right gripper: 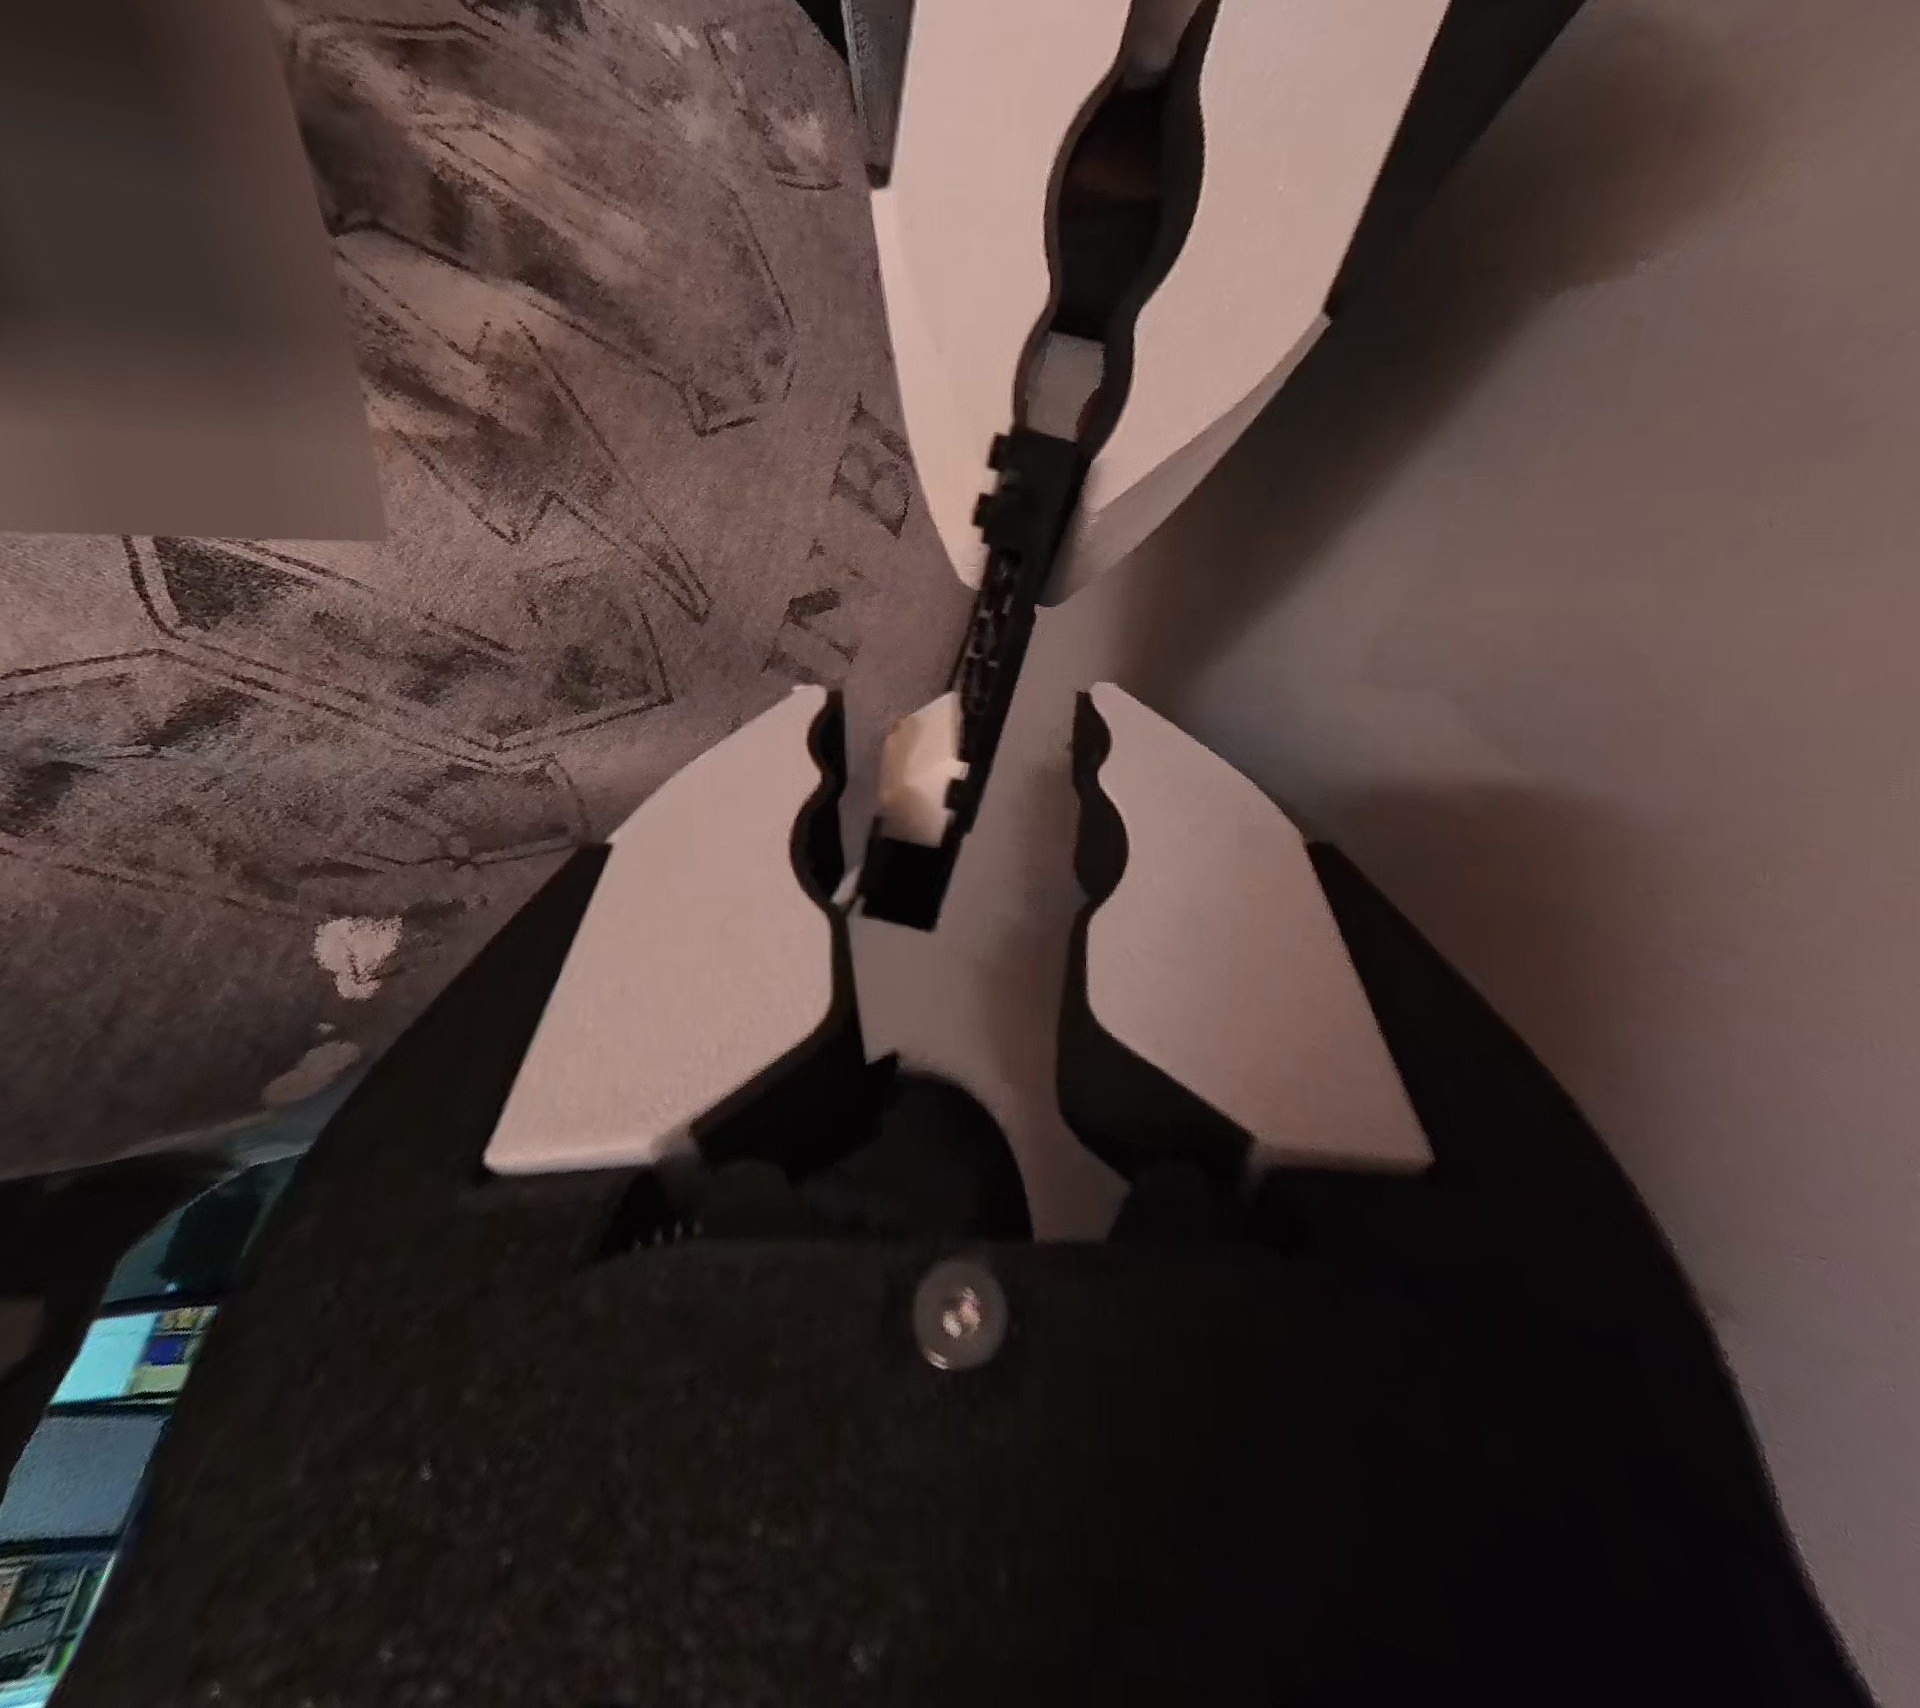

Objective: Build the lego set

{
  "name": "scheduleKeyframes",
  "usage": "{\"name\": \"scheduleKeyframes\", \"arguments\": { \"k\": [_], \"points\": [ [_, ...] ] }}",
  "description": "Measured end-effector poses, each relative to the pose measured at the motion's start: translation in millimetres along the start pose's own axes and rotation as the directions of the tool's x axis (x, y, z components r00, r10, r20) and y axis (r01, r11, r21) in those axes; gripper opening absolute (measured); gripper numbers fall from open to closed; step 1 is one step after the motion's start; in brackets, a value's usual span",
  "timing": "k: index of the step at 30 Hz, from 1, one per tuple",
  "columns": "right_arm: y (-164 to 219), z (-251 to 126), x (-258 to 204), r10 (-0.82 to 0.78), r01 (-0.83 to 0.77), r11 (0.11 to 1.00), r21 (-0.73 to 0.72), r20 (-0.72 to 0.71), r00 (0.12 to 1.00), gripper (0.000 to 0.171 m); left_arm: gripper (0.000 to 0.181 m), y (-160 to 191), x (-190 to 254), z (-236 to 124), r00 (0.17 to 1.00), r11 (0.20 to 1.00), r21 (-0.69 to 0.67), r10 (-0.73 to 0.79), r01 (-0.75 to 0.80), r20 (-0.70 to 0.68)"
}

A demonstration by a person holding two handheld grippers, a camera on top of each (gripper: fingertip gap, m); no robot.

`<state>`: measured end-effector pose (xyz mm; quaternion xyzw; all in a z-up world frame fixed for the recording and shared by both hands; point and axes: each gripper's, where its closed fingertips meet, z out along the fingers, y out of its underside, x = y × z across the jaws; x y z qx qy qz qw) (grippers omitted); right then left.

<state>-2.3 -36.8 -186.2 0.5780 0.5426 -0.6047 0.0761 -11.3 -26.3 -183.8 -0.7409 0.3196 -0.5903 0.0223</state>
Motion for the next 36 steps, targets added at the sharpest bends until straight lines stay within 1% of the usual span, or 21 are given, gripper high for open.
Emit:
{"name": "scheduleKeyframes", "arguments": {
  "k": [2, 5, 8, 11, 14, 17, 21, 26, 28, 30, 31, 32, 33, 34, 36],
  "points": [
    [-0.1, -2.4, -0.3, 0.000, 0.000, 1.000, 0.005, -0.013, 1.000, 0.045, 0.006, 0.2, 1.4, 0.3, 1.000, 1.000, -0.003, 0.001, -0.001, -0.004],
    [6.6, 0.7, 0.8, -0.027, 0.026, 0.999, -0.028, -0.050, 0.998, 0.042, 0.006, -1.0, -2.0, -1.5, 0.999, 1.000, 0.005, 0.014, -0.014, 0.031],
    [11.0, 6.8, 3.5, -0.057, 0.052, 0.998, -0.046, -0.095, 0.994, 0.036, 0.006, -2.2, -3.8, -4.3, 0.998, 1.000, 0.014, 0.019, -0.020, 0.060],
    [10.6, 10.0, 7.4, -0.073, 0.068, 0.997, -0.044, -0.132, 0.989, 0.022, 0.006, -3.4, -3.9, -5.6, 0.996, 0.999, 0.021, 0.030, -0.032, 0.089],
    [9.4, 11.7, 8.0, -0.074, 0.071, 0.997, -0.029, -0.141, 0.987, 0.020, 0.006, -2.9, -1.9, -7.2, 0.992, 0.998, 0.013, 0.053, -0.055, 0.114],
    [8.6, 13.4, 8.2, -0.088, 0.089, 0.996, -0.001, -0.152, 0.984, 0.018, 0.007, -1.7, 0.7, -7.7, 0.981, 0.994, -0.008, 0.113, -0.113, 0.157],
    [9.0, 15.8, 7.1, -0.125, 0.123, 0.992, -0.021, -0.193, 0.973, 0.017, 0.006, 0.4, 4.3, -7.9, 0.963, 0.982, -0.019, 0.186, -0.185, 0.195],
    [13.0, 16.7, 6.5, -0.213, 0.191, 0.976, -0.103, -0.270, 0.939, 0.017, 0.006, 4.3, 8.1, -4.6, 0.892, 0.935, -0.037, 0.349, -0.354, 0.286],
    [11.7, 13.8, 10.2, -0.252, 0.223, 0.967, -0.123, -0.332, 0.909, 0.018, 0.006, 2.3, 5.8, -5.4, 0.848, 0.901, -0.028, 0.418, -0.433, 0.327],
    [8.6, 9.4, 11.3, -0.273, 0.244, 0.962, -0.123, -0.377, 0.885, 0.019, 0.006, -1.1, 4.8, -6.4, 0.819, 0.876, 0.006, 0.449, -0.483, 0.358],
    [4.0, 5.4, 11.0, -0.288, 0.269, 0.958, -0.104, -0.407, 0.867, 0.028, 0.006, -2.0, 2.5, -7.5, 0.790, 0.854, 0.010, 0.477, -0.520, 0.386],
    [-1.3, 0.6, 8.2, -0.300, 0.295, 0.952, -0.078, -0.428, 0.853, 0.043, 0.006, -2.3, 1.9, -8.3, 0.769, 0.834, 0.021, 0.498, -0.551, 0.401],
    [-7.5, -6.2, 5.7, -0.304, 0.321, 0.946, -0.042, -0.463, 0.833, 0.046, 0.006, -3.1, 2.9, -9.3, 0.762, 0.821, 0.050, 0.503, -0.569, 0.408],
    [-13.4, -14.1, 3.4, -0.302, 0.351, 0.936, 0.001, -0.505, 0.808, 0.050, 0.006, -4.6, 4.4, -11.1, 0.769, 0.815, 0.094, 0.491, -0.571, 0.410],
    [-17.0, -29.4, 3.1, -0.273, 0.395, 0.916, 0.077, -0.602, 0.750, 0.052, 0.006, -9.4, 8.1, -17.3, 0.790, 0.801, 0.195, 0.460, -0.566, 0.405]
  ]
}}
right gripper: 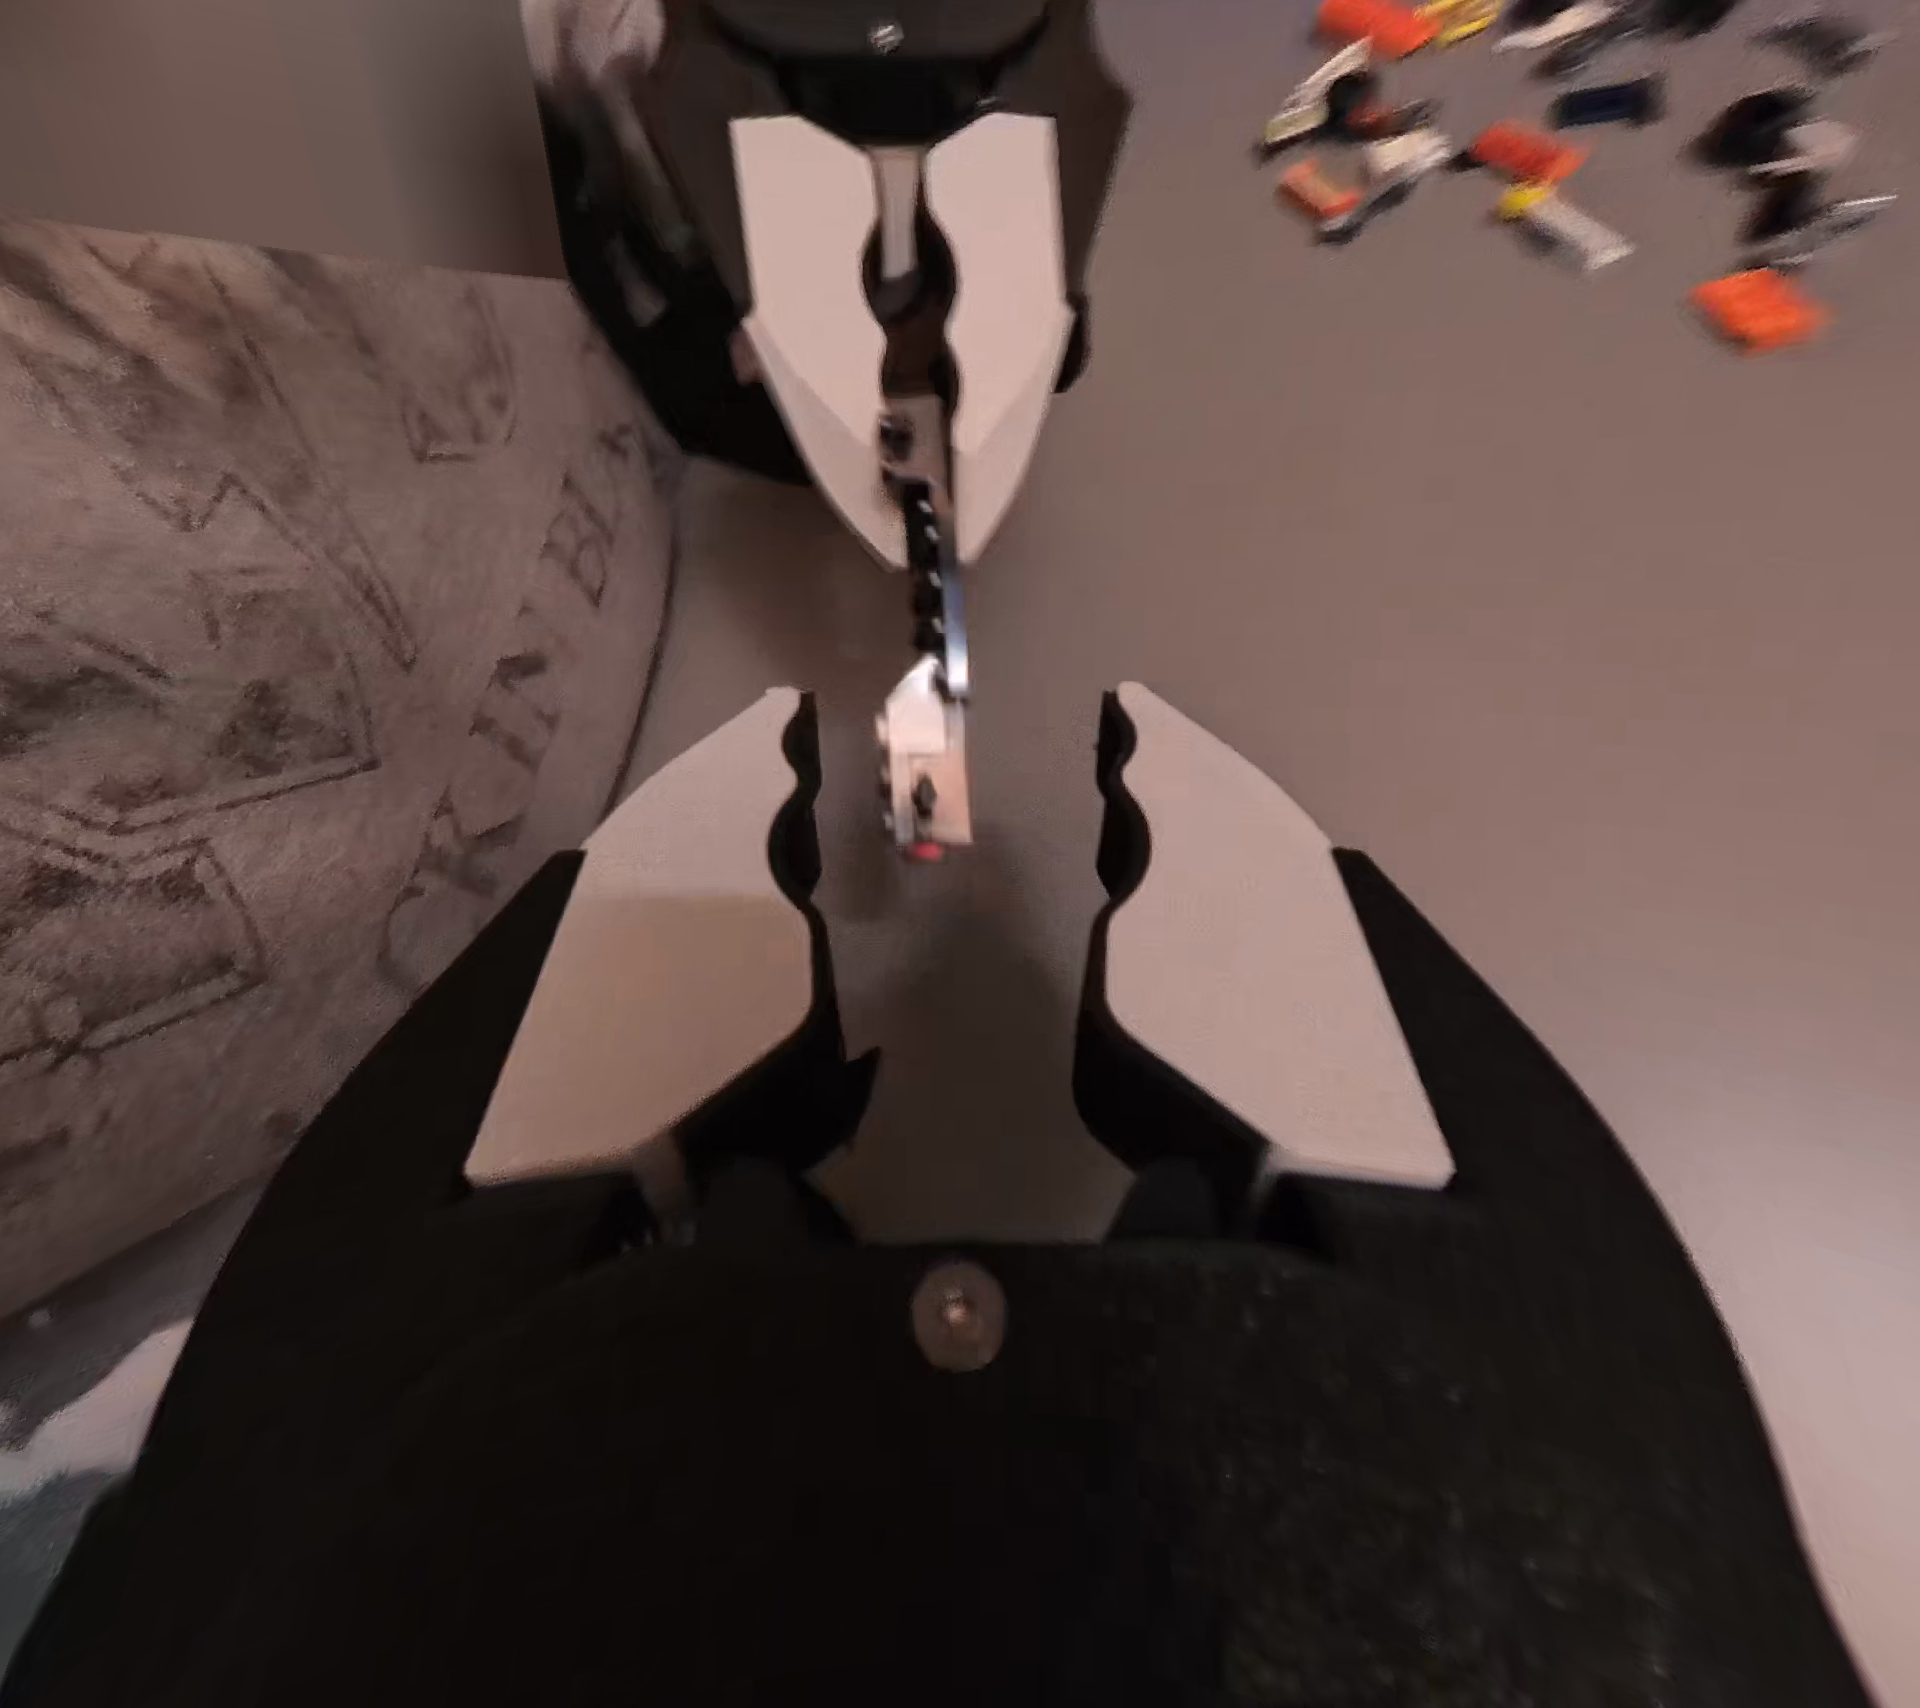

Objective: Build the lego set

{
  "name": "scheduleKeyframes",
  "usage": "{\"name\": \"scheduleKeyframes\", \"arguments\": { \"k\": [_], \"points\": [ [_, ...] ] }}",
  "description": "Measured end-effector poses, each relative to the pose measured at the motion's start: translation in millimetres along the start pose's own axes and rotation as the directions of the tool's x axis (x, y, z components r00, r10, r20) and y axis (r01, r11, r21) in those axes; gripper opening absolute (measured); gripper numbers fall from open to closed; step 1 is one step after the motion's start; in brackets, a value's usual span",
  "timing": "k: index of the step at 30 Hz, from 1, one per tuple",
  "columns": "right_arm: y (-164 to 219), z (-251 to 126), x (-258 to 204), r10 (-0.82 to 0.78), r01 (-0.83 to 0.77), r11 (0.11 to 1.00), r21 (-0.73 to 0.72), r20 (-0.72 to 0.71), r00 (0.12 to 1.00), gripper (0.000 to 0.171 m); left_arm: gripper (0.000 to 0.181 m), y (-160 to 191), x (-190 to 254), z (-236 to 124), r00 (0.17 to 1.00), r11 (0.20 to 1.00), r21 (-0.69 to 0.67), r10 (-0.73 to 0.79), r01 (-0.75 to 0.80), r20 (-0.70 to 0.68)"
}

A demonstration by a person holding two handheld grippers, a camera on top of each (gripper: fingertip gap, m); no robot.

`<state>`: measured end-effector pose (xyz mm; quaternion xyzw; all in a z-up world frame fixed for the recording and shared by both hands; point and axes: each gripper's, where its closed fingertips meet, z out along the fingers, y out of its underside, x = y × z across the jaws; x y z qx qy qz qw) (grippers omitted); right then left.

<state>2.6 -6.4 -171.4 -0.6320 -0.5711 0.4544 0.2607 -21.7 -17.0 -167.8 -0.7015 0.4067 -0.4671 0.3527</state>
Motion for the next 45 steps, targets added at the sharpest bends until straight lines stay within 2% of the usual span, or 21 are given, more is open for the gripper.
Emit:
{"name": "scheduleKeyframes", "arguments": {
  "k": [4, 6, 8, 11, 15, 17, 20, 29, 32, 34, 36, 37, 39, 41, 43, 45],
  "points": [
    [-0.4, -6.0, -1.7, 0.115, -0.080, 0.971, 0.225, -0.147, 0.982, 0.053, 0.006, -17.1, -2.8, -12.6, 1.000, 0.984, 0.178, -0.011, 0.008, 0.017],
    [-5.4, -6.5, -0.8, 0.216, -0.119, 0.922, 0.368, -0.234, 0.948, 0.049, 0.006, -24.0, 0.9, -16.3, 1.000, 0.971, 0.239, 0.002, -0.005, 0.014],
    [-16.1, -7.1, -8.3, 0.304, -0.145, 0.851, 0.505, -0.249, 0.919, 0.047, 0.006, -30.9, 8.4, -17.8, 1.000, 0.955, 0.297, 0.020, -0.018, -0.004],
    [-34.6, -9.8, -20.8, 0.342, -0.097, 0.768, 0.633, -0.277, 0.898, 0.043, 0.006, -37.9, 20.0, -16.7, 0.998, 0.931, 0.362, 0.061, -0.051, -0.018],
    [-49.4, -19.1, -32.6, 0.286, -0.018, 0.728, 0.685, -0.279, 0.917, 0.031, 0.006, -46.2, 33.7, -17.7, 0.993, 0.908, 0.418, 0.084, -0.043, -0.082],
    [-51.7, -21.9, -36.8, 0.244, 0.004, 0.738, 0.675, -0.272, 0.931, 0.023, 0.006, -48.6, 37.7, -18.8, 0.991, 0.904, 0.425, 0.089, -0.037, -0.103],
    [-54.6, -22.8, -41.4, 0.182, 0.043, 0.768, 0.639, -0.283, 0.942, 0.021, 0.006, -50.7, 40.1, -20.5, 0.991, 0.897, 0.442, 0.071, -0.013, -0.117],
    [-58.6, -17.8, -43.6, 0.185, -0.034, 0.768, 0.639, -0.171, 0.968, 0.016, 0.007, -46.1, 35.4, -22.6, 0.985, 0.876, 0.464, -0.057, 0.127, -0.163],
    [-60.0, -18.3, -33.7, 0.249, -0.109, 0.741, 0.663, -0.120, 0.961, 0.018, 0.006, -46.8, 28.2, -21.7, 0.968, 0.851, 0.472, -0.150, 0.229, -0.200],
    [-60.9, -21.0, -24.3, 0.285, -0.130, 0.726, 0.675, -0.124, 0.950, 0.022, 0.007, -47.9, 19.1, -20.2, 0.926, 0.806, 0.465, -0.271, 0.367, -0.261],
    [-60.1, -28.0, -14.8, 0.300, -0.110, 0.731, 0.673, -0.172, 0.938, 0.048, 0.006, -49.3, 6.1, -21.5, 0.846, 0.719, 0.449, -0.411, 0.530, -0.341],
    [-57.3, -32.0, -10.8, 0.285, -0.076, 0.756, 0.650, -0.223, 0.932, 0.052, 0.006, -48.6, -1.0, -21.6, 0.787, 0.664, 0.425, -0.482, 0.615, -0.384],
    [-49.4, -39.4, -4.4, 0.183, 0.062, 0.840, 0.539, -0.388, 0.903, 0.050, 0.006, -44.2, -12.5, -18.9, 0.655, 0.555, 0.350, -0.600, 0.754, -0.459],
    [-39.5, -40.9, 0.7, 0.043, 0.167, 0.917, 0.363, -0.505, 0.862, 0.048, 0.006, -39.9, -21.4, -15.4, 0.533, 0.453, 0.283, -0.678, 0.845, -0.506],
    [-33.1, -39.9, 7.1, -0.042, 0.203, 0.949, 0.240, -0.544, 0.838, 0.050, 0.006, -38.3, -26.0, -11.5, 0.459, 0.391, 0.242, -0.716, 0.888, -0.526],
    [-33.7, -38.1, 12.4, -0.068, 0.212, 0.956, 0.202, -0.551, 0.832, 0.050, 0.006, -41.0, -28.3, -8.6, 0.416, 0.348, 0.228, -0.732, 0.909, -0.539]
  ]
}}
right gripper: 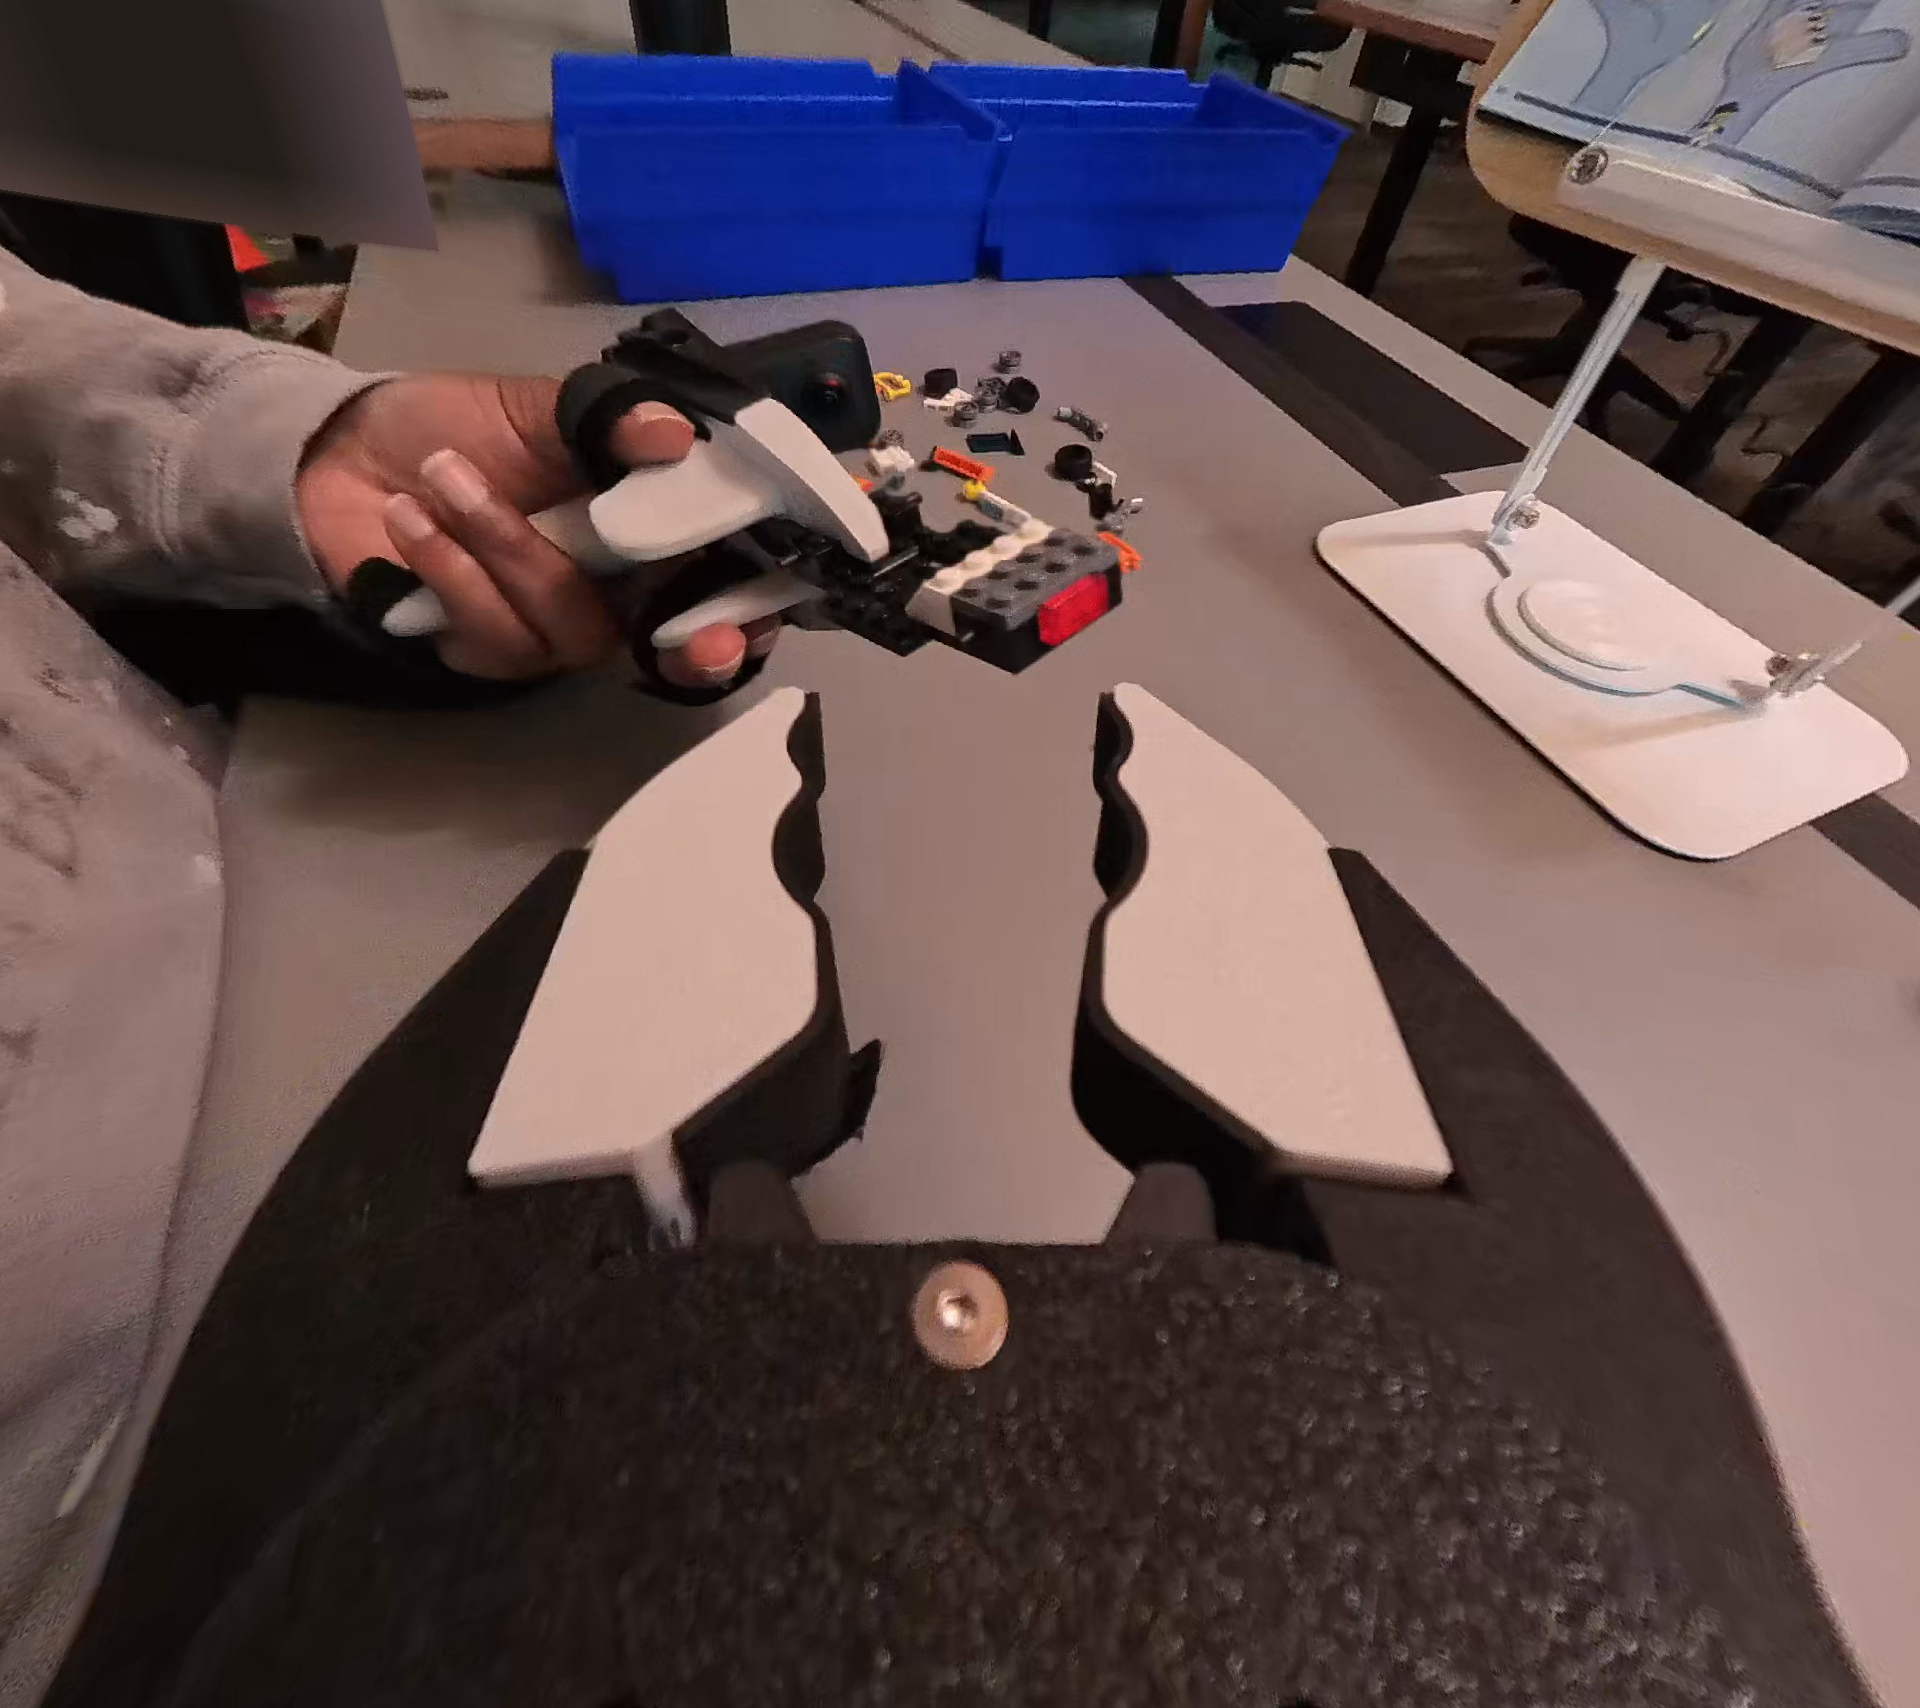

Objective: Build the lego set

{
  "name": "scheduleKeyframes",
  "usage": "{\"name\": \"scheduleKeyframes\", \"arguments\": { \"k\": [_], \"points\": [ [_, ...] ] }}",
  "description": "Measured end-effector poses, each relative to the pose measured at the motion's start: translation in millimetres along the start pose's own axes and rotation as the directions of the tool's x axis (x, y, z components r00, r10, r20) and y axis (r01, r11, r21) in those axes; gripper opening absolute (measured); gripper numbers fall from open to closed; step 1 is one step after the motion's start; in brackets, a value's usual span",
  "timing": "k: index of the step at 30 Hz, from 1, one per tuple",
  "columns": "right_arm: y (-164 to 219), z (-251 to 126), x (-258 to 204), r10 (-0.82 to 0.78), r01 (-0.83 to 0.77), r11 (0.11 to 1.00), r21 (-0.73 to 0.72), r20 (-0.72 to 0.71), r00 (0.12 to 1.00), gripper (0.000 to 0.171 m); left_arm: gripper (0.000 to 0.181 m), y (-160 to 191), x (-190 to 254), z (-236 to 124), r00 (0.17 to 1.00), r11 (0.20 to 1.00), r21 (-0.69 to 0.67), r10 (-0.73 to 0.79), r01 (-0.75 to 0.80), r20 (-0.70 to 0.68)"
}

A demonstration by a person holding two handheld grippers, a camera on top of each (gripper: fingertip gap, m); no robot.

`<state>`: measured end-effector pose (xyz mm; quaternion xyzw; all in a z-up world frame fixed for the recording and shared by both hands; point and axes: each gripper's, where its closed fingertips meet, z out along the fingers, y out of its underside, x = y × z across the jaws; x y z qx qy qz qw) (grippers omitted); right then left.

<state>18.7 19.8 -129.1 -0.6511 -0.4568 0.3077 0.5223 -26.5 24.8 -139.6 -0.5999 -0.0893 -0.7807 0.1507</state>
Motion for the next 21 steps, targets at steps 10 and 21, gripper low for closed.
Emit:
{"name": "scheduleKeyframes", "arguments": {
  "k": [10, 21],
  "points": [
    [6.6, 9.3, 33.1, -0.364, 0.345, 0.921, -0.180, -0.082, 0.928, 0.050, 0.006, -7.6, -4.7, 9.9, 0.998, 0.999, 0.008, -0.046, 0.046, 0.050],
    [39.4, 27.4, 35.1, -0.427, 0.505, 0.806, -0.310, 0.287, 0.858, 0.062, 0.006, -15.1, -33.5, 19.2, 0.959, 0.974, -0.193, 0.165, -0.121, 0.229]
  ]
}}
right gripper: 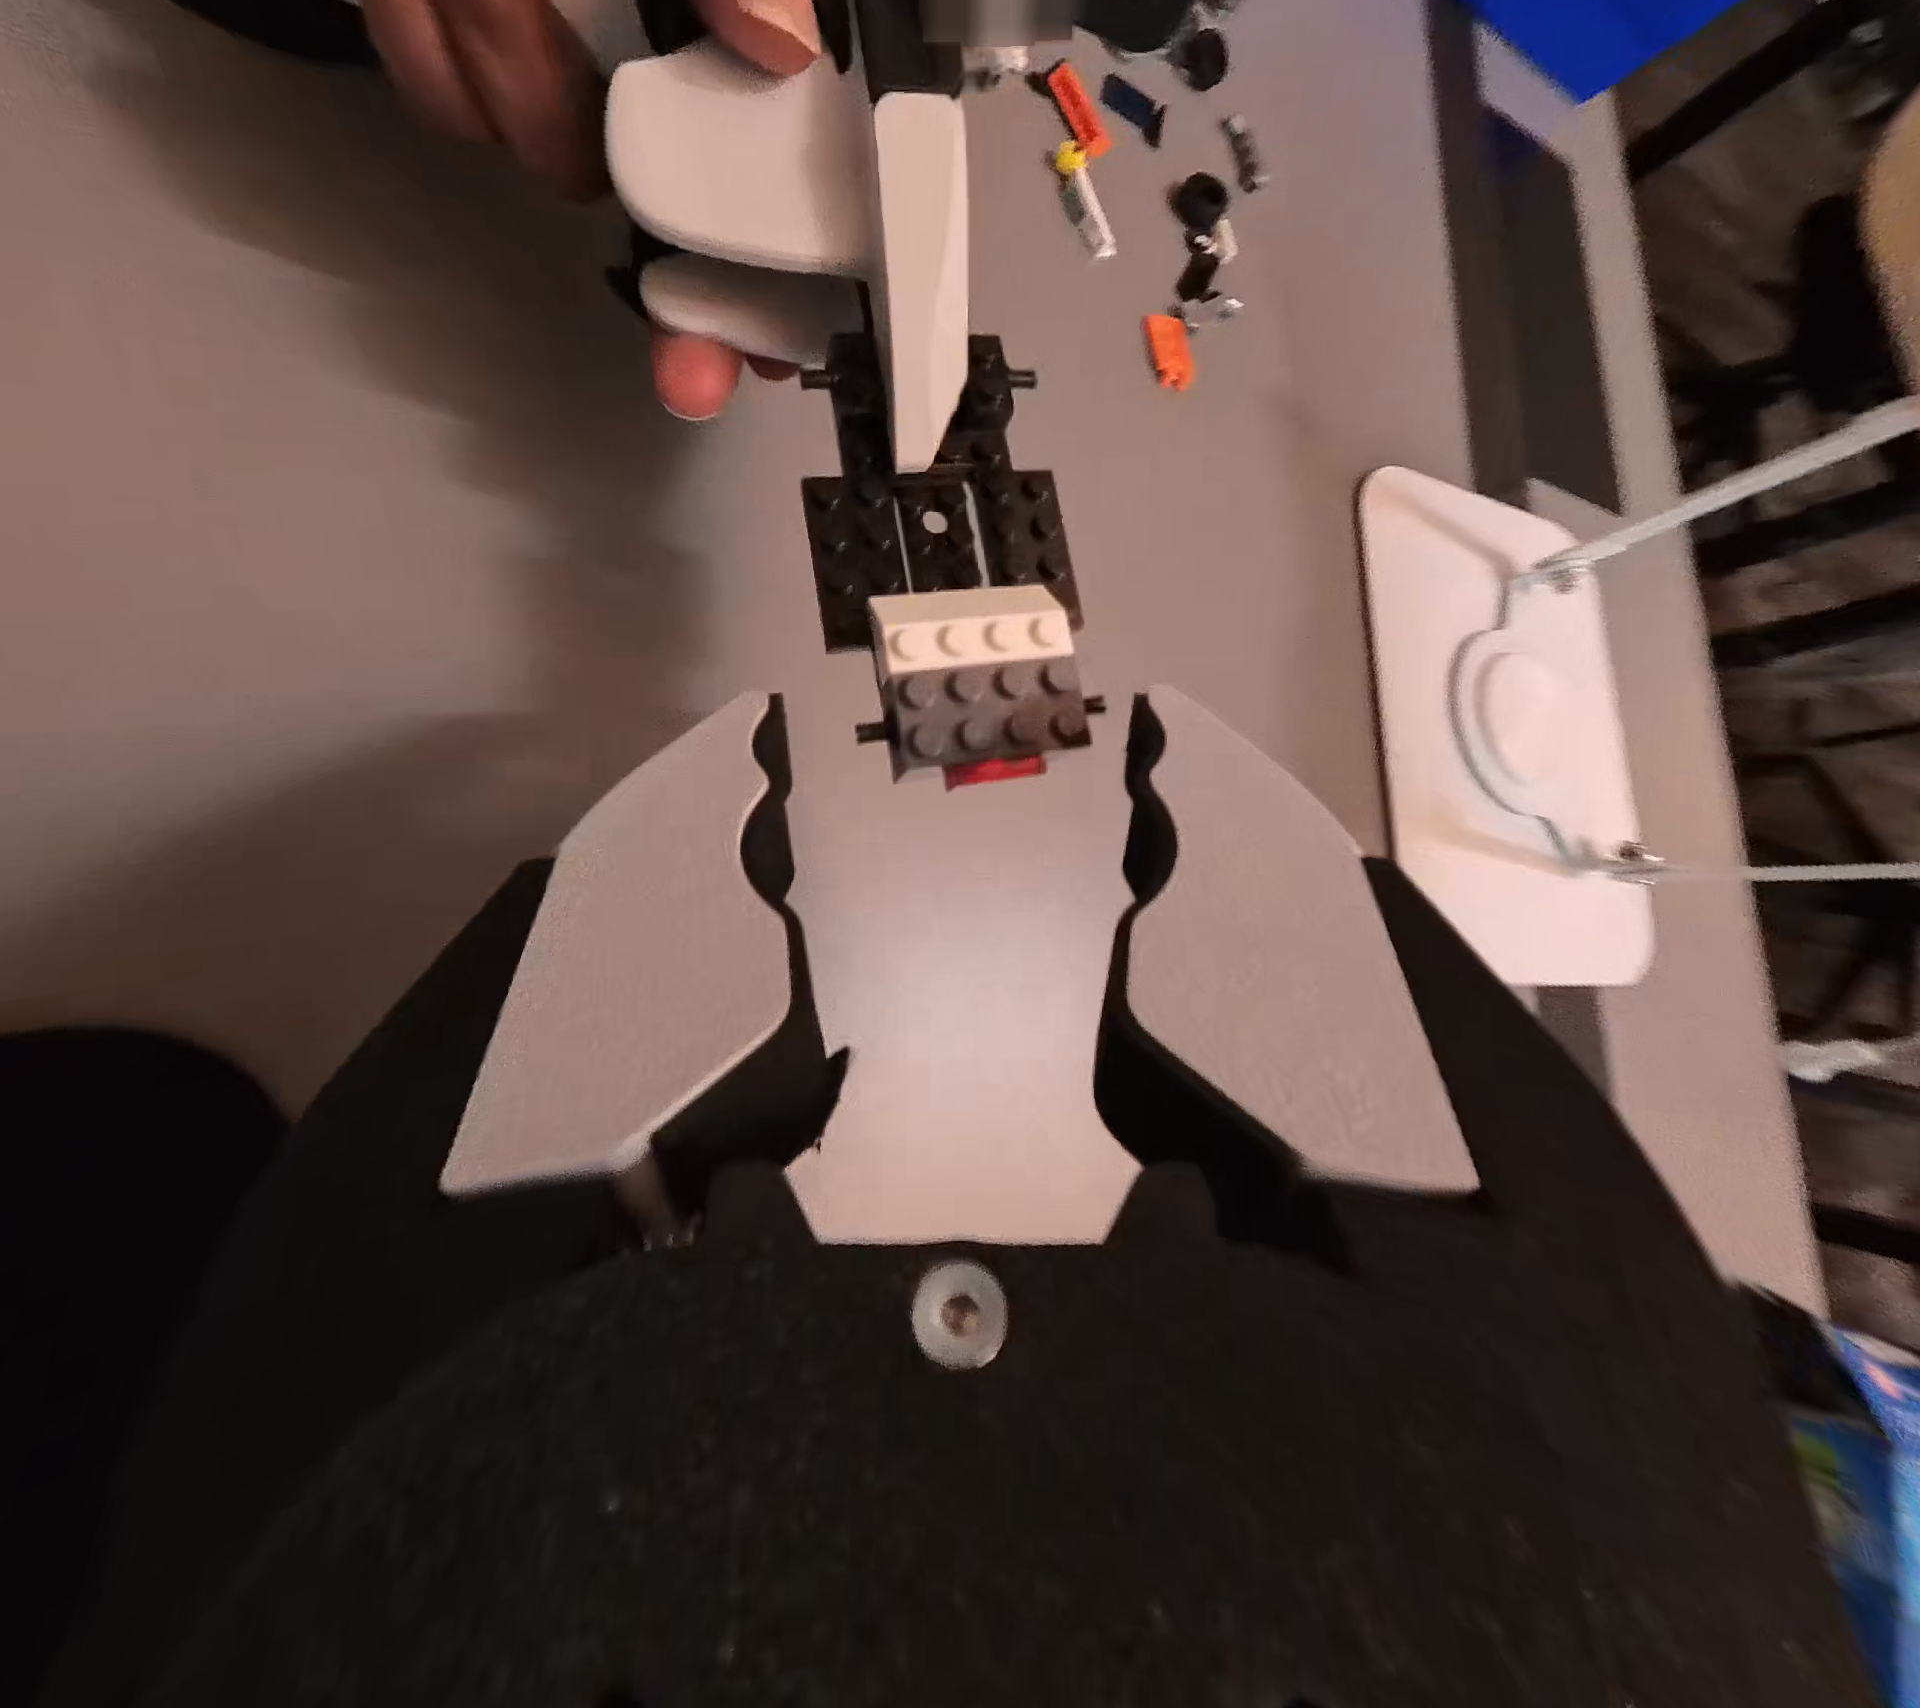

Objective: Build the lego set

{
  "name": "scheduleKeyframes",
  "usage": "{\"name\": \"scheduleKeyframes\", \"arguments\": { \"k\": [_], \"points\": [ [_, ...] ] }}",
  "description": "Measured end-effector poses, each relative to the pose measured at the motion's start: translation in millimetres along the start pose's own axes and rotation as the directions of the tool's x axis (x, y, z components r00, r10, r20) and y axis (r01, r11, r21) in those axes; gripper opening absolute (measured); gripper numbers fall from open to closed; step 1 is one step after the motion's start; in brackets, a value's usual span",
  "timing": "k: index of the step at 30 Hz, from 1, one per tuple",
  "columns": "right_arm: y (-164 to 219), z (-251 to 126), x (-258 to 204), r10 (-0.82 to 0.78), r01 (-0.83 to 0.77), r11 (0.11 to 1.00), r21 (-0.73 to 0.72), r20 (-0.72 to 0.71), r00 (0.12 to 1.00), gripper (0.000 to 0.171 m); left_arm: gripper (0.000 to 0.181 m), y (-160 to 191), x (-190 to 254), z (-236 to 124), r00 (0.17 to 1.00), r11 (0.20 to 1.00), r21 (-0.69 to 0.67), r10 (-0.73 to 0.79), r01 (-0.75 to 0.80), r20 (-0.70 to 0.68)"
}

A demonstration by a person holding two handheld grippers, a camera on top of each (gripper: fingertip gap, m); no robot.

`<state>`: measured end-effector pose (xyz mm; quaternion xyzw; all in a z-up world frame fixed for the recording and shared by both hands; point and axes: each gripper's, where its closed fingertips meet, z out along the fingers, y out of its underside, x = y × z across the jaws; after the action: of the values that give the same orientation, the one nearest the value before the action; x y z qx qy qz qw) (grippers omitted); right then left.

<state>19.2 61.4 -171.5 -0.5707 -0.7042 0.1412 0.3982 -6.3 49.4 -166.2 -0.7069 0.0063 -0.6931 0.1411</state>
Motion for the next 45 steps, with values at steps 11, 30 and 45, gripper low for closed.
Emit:
{"name": "scheduleKeyframes", "arguments": {
  "k": [11, 30, 45],
  "points": [
    [17.7, 25.9, 4.9, 0.257, -0.274, 0.961, 0.043, 0.234, 0.938, 0.050, 0.023, -22.5, -22.0, -8.4, 0.993, 0.995, 0.022, 0.101, -0.102, 0.058],
    [75.9, 66.9, 15.3, 0.265, -0.242, 0.962, -0.127, 0.211, 0.941, 0.055, 0.019, -41.3, -56.6, -29.8, 0.889, 0.928, 0.002, 0.357, -0.373, 0.287],
    [76.2, 62.8, 14.3, 0.322, -0.306, 0.942, -0.140, 0.108, 0.941, 0.063, 0.013, -42.6, -63.3, -32.8, 0.773, 0.847, -0.064, 0.510, -0.528, 0.378]
  ]
}}
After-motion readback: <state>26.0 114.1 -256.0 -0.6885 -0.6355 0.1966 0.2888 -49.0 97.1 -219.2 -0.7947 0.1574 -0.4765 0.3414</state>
